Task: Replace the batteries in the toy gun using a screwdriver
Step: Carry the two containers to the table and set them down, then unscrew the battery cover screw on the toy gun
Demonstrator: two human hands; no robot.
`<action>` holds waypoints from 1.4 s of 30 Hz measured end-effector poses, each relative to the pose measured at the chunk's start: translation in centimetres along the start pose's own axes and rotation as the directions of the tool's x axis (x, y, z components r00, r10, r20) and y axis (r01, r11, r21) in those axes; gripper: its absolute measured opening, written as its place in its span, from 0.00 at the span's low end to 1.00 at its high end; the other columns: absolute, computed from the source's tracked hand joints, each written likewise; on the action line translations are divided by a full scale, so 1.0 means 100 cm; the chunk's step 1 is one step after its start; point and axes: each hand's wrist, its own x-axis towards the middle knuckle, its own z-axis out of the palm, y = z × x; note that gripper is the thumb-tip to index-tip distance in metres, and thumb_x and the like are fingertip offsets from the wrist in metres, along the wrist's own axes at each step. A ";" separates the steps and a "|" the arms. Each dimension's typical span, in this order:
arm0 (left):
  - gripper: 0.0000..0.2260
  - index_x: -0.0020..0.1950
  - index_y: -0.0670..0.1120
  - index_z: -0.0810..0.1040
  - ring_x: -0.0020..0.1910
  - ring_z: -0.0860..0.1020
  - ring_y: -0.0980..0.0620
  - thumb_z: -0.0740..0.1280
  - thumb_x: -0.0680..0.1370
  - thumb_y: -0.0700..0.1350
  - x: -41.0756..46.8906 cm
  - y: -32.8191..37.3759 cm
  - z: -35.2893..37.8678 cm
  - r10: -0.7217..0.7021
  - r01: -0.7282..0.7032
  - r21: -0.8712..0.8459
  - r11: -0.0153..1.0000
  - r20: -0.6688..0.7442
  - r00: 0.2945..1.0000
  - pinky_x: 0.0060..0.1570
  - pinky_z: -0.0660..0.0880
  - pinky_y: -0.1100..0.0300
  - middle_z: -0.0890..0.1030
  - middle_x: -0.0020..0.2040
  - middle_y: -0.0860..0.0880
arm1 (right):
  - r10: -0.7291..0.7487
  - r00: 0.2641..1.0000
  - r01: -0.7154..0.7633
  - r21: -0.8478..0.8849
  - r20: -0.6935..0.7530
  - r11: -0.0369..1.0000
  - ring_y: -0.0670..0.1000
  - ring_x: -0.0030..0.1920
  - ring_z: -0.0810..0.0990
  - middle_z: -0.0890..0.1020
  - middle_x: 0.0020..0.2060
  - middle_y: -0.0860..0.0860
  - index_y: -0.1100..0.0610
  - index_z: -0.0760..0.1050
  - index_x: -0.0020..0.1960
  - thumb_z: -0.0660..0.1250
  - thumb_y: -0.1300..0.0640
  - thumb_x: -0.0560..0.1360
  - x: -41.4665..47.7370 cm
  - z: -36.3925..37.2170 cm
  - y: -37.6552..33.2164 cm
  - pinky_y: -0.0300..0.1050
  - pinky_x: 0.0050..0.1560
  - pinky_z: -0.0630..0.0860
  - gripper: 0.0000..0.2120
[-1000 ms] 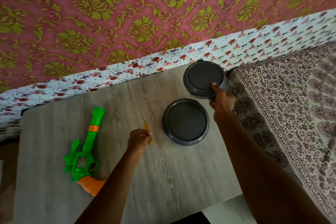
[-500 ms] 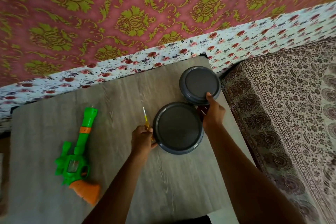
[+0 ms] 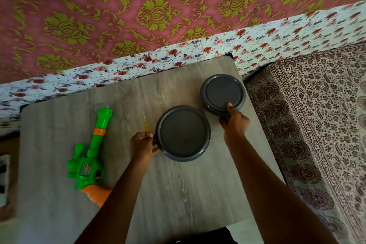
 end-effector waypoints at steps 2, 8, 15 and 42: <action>0.06 0.55 0.37 0.79 0.46 0.84 0.42 0.63 0.82 0.34 -0.001 -0.010 -0.003 -0.033 0.033 -0.020 0.999 0.010 0.999 0.44 0.83 0.49 0.84 0.47 0.37 | 0.000 0.999 -0.001 -0.035 -0.039 0.999 0.58 0.56 0.83 0.83 0.54 0.56 0.60 0.78 0.59 0.76 0.57 0.75 0.005 -0.010 -0.001 0.58 0.55 0.84 0.15; 0.06 0.55 0.34 0.79 0.52 0.84 0.39 0.65 0.82 0.35 -0.004 -0.039 -0.016 -0.060 0.060 -0.006 0.998 0.038 0.998 0.43 0.83 0.52 0.83 0.52 0.36 | -0.061 0.995 0.039 -0.253 -0.079 0.967 0.59 0.45 0.87 0.84 0.45 0.58 0.62 0.80 0.46 0.79 0.51 0.72 -0.003 -0.029 0.007 0.56 0.45 0.86 0.15; 0.03 0.49 0.35 0.82 0.41 0.84 0.41 0.70 0.79 0.35 -0.024 -0.050 -0.042 0.073 -0.073 0.014 0.997 0.014 0.997 0.43 0.84 0.50 0.81 0.39 0.40 | -0.155 0.976 0.100 -0.325 -0.151 0.940 0.58 0.37 0.86 0.85 0.36 0.58 0.59 0.77 0.39 0.74 0.46 0.75 -0.034 -0.048 0.023 0.54 0.44 0.86 0.17; 0.10 0.57 0.44 0.82 0.53 0.82 0.49 0.72 0.78 0.46 0.047 -0.132 -0.246 0.838 -0.731 0.426 0.533 -0.386 0.386 0.52 0.79 0.51 0.84 0.54 0.48 | -0.455 0.033 0.993 -0.079 0.890 -0.083 0.54 0.47 0.82 0.84 0.50 0.56 0.62 0.80 0.59 0.67 0.66 0.71 -0.152 0.045 0.303 0.41 0.50 0.75 0.17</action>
